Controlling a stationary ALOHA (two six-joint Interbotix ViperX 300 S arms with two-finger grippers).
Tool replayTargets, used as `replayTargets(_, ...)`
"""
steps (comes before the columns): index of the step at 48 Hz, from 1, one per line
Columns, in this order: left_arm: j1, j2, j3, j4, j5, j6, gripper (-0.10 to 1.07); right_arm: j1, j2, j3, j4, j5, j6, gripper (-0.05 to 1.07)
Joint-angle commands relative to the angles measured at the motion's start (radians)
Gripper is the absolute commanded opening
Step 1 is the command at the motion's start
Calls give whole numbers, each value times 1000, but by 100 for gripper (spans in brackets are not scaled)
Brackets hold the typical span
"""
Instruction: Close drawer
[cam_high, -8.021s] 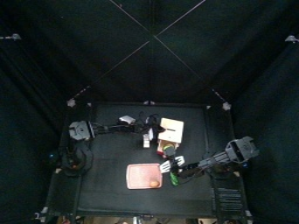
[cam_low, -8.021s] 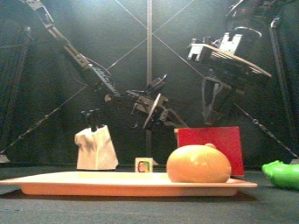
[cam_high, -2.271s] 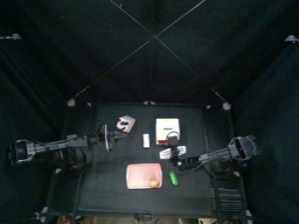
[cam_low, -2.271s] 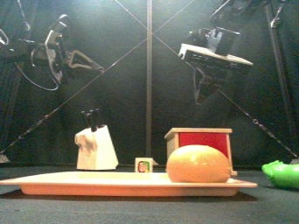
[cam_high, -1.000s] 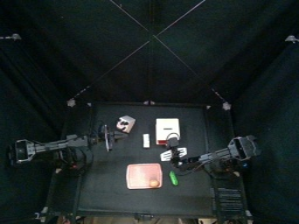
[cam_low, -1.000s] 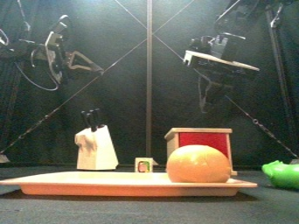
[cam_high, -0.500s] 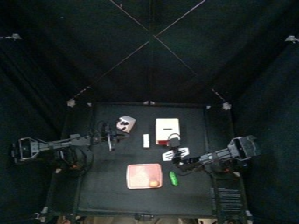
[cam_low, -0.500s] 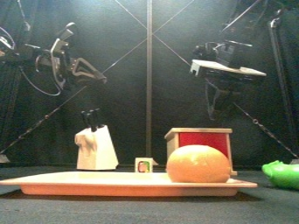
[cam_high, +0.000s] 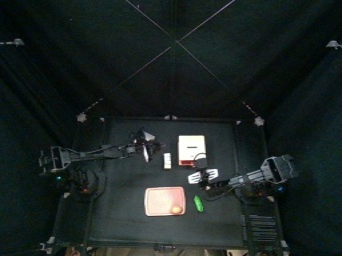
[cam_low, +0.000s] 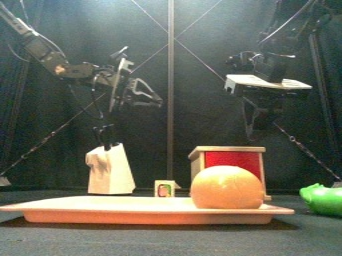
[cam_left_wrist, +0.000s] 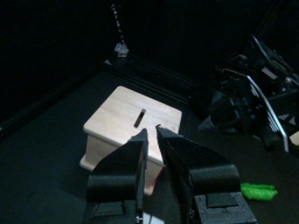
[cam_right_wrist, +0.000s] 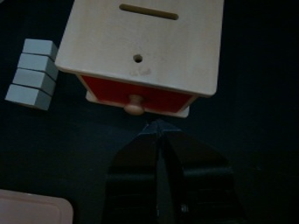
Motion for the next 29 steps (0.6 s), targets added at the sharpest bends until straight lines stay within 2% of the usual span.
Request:
replayTargets(1,-2,58,-94,5,34,2,60,-3,-17,-8,37,5,-12,45)
replayTargets(8,-5,123,-192,26,156,3,60,-3,-14,-6,91,-2,-18,46)
replayTargets(17,-25,199,-298,89,298,3,60,-5,-8,-9,80,-40,-8,46)
replayTargets(29,-23,272,-365,103,347,3,60,-31,25,-18,67,-123,0,50)
